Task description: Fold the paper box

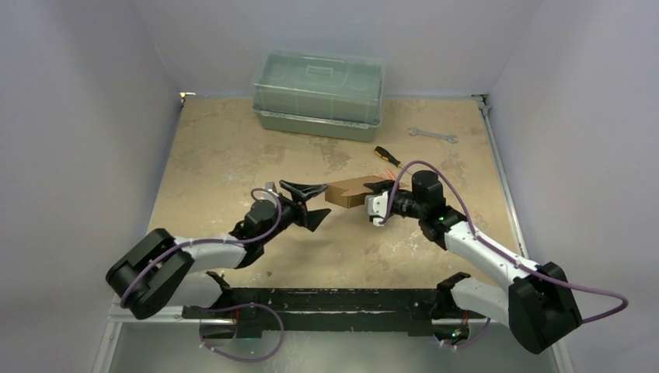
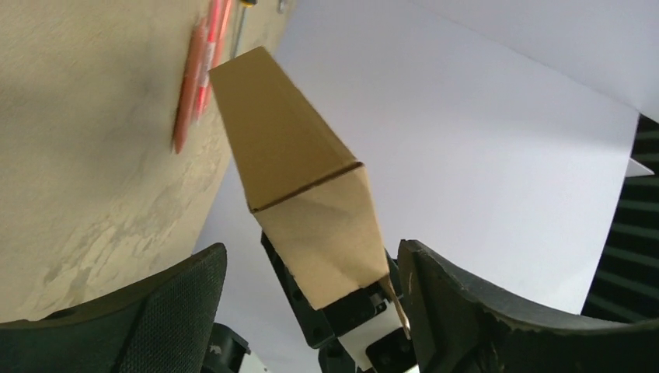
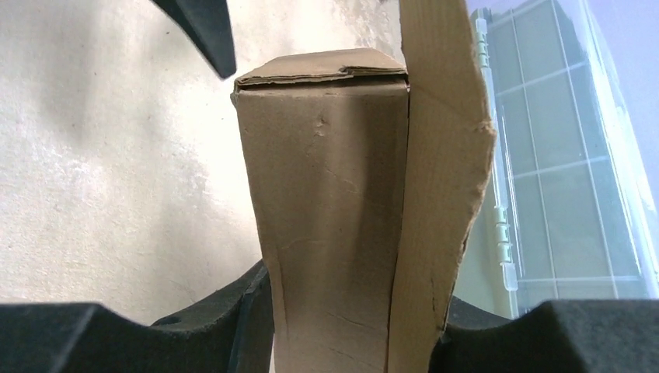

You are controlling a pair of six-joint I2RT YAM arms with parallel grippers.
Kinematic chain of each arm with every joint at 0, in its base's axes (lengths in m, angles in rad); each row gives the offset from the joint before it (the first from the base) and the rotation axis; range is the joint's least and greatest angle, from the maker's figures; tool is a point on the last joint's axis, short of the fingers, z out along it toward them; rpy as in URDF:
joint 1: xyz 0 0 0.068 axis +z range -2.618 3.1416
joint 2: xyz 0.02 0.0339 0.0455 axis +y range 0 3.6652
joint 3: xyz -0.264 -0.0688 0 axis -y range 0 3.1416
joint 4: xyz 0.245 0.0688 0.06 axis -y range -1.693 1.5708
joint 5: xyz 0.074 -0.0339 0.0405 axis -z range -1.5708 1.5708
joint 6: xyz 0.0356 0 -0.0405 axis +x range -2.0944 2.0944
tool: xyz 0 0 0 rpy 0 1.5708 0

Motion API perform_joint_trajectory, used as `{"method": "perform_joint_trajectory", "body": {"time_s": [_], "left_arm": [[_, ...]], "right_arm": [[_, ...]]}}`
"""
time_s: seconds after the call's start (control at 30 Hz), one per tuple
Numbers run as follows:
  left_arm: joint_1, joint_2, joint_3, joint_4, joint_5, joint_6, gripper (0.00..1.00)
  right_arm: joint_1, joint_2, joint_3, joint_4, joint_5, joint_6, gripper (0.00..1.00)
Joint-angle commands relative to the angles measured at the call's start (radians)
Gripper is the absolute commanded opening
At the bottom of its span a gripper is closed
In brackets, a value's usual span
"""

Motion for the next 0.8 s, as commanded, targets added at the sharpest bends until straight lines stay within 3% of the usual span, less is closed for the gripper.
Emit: {"method": "perform_joint_trajectory", "body": {"time_s": [0.0,0.23,0.4,0.57,0.67,0.77], "left_arm": [[0.057,-0.161,-0.014,-0.114,0.001,0.209,0.82],[0.163,-0.531,0.015,-0.453,0.014,0.683,0.93],[0.164,-0.745,0.055,-0.733,-0.075,0.969,0.99],[0.164,-0.843,0.027,-0.791,-0.030,1.055,0.99],[0.164,-0.862,0.008,-0.809,0.004,1.050,0.99],[0.164,-0.856,-0.020,-0.803,0.023,1.023,0.98]], "right_arm": [[-0.015,-0.016,0.064,-0.047,-0.070,0.126,0.49],[-0.032,-0.003,0.123,-0.139,-0.233,0.304,0.50],[-0.040,0.071,0.190,-0.143,-0.361,0.636,0.51],[-0.052,0.170,0.209,-0.063,-0.461,1.010,0.52],[-0.064,0.217,0.162,0.113,-0.459,1.292,0.55],[-0.072,0.270,0.140,0.180,-0.444,1.394,0.57]]}}
